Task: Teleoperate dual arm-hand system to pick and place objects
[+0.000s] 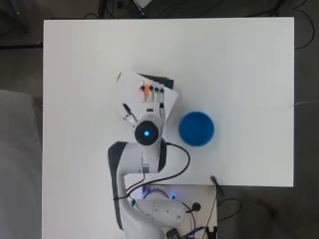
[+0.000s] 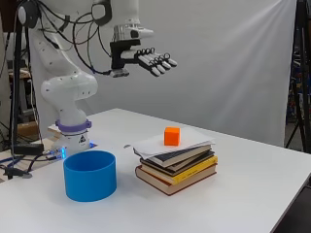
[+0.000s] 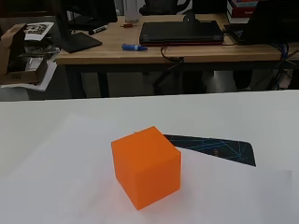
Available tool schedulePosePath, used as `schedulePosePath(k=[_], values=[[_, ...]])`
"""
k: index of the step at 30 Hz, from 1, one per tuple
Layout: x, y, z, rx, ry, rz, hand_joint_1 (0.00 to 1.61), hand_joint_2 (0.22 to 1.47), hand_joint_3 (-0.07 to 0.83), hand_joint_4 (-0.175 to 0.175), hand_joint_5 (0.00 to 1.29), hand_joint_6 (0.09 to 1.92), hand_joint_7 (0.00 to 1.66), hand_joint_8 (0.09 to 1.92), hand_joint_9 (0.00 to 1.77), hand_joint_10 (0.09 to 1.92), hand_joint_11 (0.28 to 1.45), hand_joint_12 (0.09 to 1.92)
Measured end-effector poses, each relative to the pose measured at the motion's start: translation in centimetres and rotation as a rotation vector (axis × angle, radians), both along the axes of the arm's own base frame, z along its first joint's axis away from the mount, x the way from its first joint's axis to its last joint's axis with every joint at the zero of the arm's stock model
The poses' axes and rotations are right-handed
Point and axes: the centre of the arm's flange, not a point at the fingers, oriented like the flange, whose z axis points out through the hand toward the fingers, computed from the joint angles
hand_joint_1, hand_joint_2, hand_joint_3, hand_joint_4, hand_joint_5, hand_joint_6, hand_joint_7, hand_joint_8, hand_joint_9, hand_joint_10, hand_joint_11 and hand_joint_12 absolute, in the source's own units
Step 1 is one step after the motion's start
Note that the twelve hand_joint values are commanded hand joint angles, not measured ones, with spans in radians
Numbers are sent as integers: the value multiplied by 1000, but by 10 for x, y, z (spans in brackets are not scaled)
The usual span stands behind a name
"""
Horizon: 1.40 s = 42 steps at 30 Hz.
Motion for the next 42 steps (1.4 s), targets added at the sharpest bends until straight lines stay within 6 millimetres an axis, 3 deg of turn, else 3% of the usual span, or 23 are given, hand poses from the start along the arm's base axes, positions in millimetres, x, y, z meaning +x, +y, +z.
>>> schedulePosePath(k=[7, 13, 17, 25, 29, 36, 39, 42], values=[[41, -10, -61, 89, 76, 21, 35, 999, 6, 65, 192, 87, 291, 87, 411, 87, 469, 87], [57, -9, -101, 152, 137, 37, 83, 1002, 3, 58, 193, 87, 340, 87, 439, 87, 465, 87], [60, -5, -119, 161, 133, 40, 114, 1018, 8, 58, 200, 87, 358, 87, 461, 87, 482, 87], [43, 7, -157, 90, -8, 64, 79, 1034, 4, 50, 258, 87, 355, 87, 470, 87, 505, 87], [49, 8, -165, 104, 34, 62, 91, 1031, 1, 64, 308, 87, 378, 87, 481, 87, 527, 87], [101, -1, -167, 158, 123, 35, 121, 1044, 4, 44, 253, 87, 421, 87, 517, 87, 555, 87], [106, -5, -179, 176, 160, 35, 124, 1052, 6, 44, 244, 87, 419, 87, 506, 87, 542, 87], [101, -8, -185, 179, 163, 44, 99, 1061, 0, 68, 382, 87, 533, 87, 598, 87, 586, 87]])
